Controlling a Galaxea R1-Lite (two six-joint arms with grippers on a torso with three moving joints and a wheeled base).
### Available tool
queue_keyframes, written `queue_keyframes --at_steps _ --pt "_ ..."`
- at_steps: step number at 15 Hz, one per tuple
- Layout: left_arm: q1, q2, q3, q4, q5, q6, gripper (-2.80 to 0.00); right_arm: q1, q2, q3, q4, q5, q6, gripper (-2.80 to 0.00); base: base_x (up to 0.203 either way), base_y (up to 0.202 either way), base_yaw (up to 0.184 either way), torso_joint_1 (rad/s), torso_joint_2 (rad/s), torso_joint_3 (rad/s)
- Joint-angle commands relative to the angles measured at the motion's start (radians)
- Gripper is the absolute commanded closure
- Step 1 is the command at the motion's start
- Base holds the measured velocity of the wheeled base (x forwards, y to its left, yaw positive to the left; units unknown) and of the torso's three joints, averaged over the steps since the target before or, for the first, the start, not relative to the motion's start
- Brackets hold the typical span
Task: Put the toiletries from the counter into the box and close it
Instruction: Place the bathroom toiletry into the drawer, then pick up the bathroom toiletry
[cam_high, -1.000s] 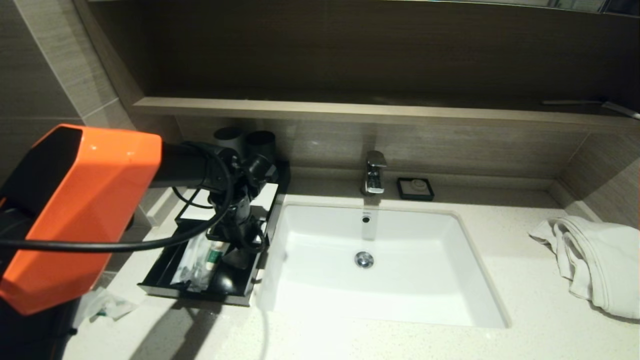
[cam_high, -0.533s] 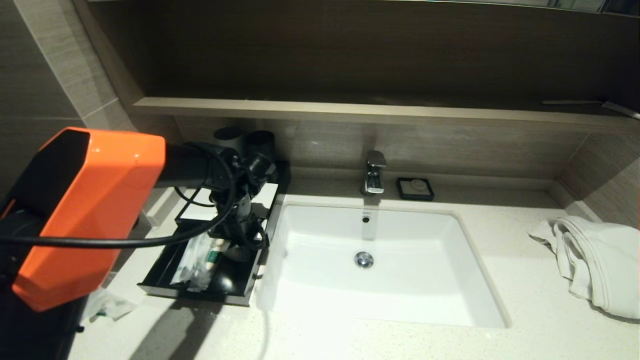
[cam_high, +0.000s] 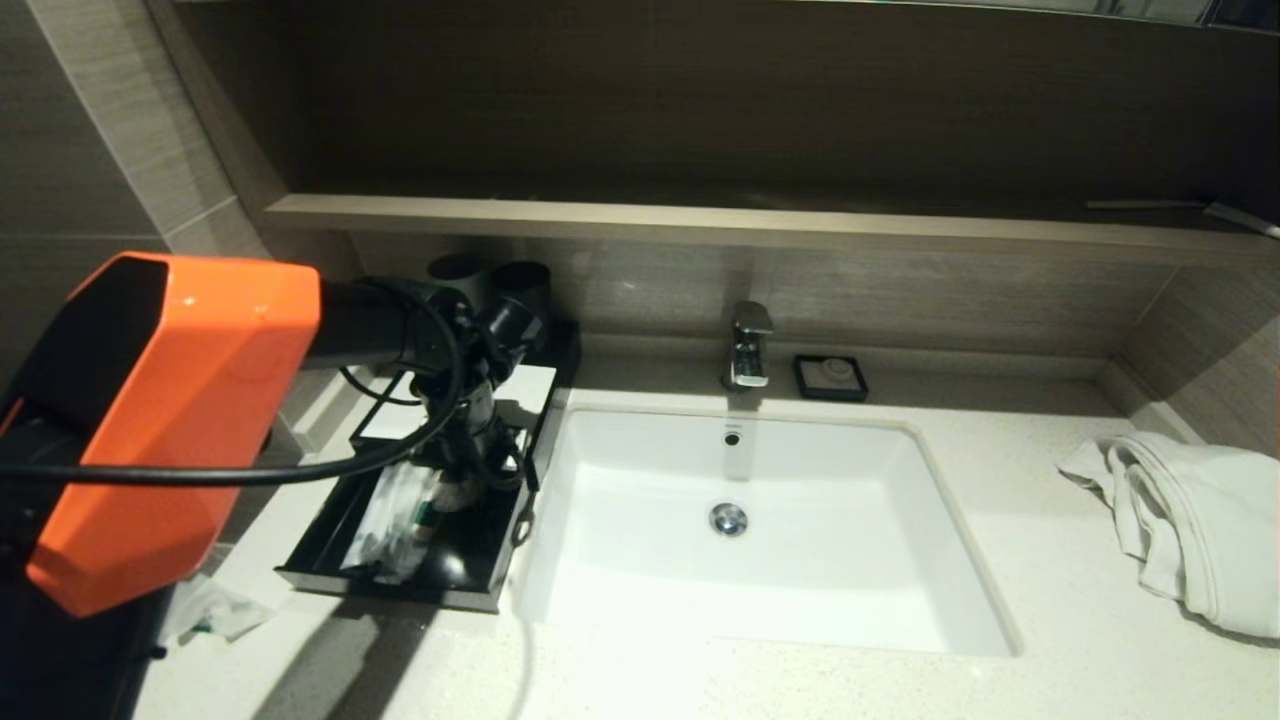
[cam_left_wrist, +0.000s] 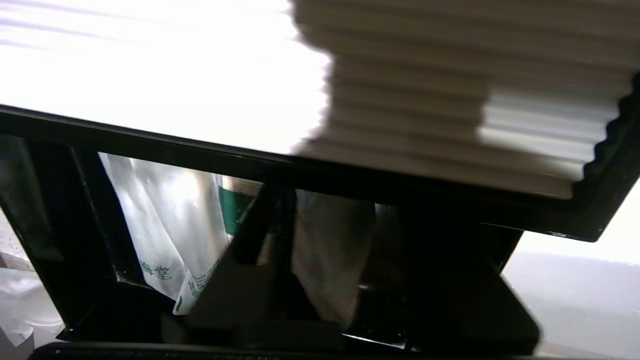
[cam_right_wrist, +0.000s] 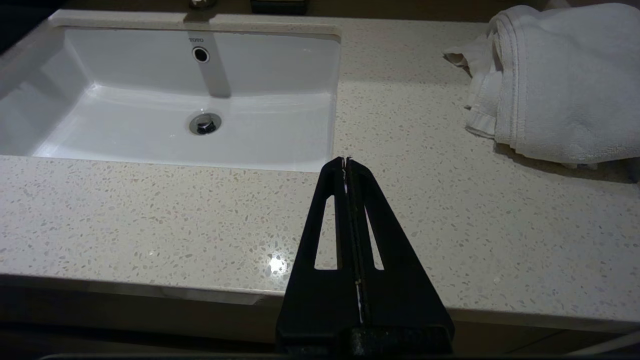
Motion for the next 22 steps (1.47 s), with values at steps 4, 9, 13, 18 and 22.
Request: queue_keyframes --at_steps 4,9,13,18,22 --pt "-0.002 -0.045 0.004 0.014 0.009 -0.006 -2.8 0.0 0.0 0.0 0.0 0.0 0.0 0.0 0.0 0.0 0.0 0.0 0.0 0.0" --pt "-0.004 -0.103 0.045 0.016 0.007 -0.017 -2.8 0.0 0.0 0.0 0.0 0.0 0.0 0.0 0.0 0.0 0.0 0.0 0.0 0.0" --pt "-0.004 -0.241 0.139 0.016 0.005 -0.056 -2.8 0.0 0.0 0.0 0.0 0.0 0.0 0.0 0.0 0.0 0.0 0.0 0.0 0.0" --pt "-0.003 -0.444 0.301 0.001 -0.009 -0.063 -2.8 0.0 0.0 0.0 0.0 0.0 0.0 0.0 0.0 0.0 0.0 0.0 0.0 0.0" --pt "0.001 -0.594 0.47 -0.039 -0.006 -0.083 0.0 0.0 0.0 0.0 0.0 0.0 0.0 0.0 0.0 0.0 0.0 0.0 0.0 0.0"
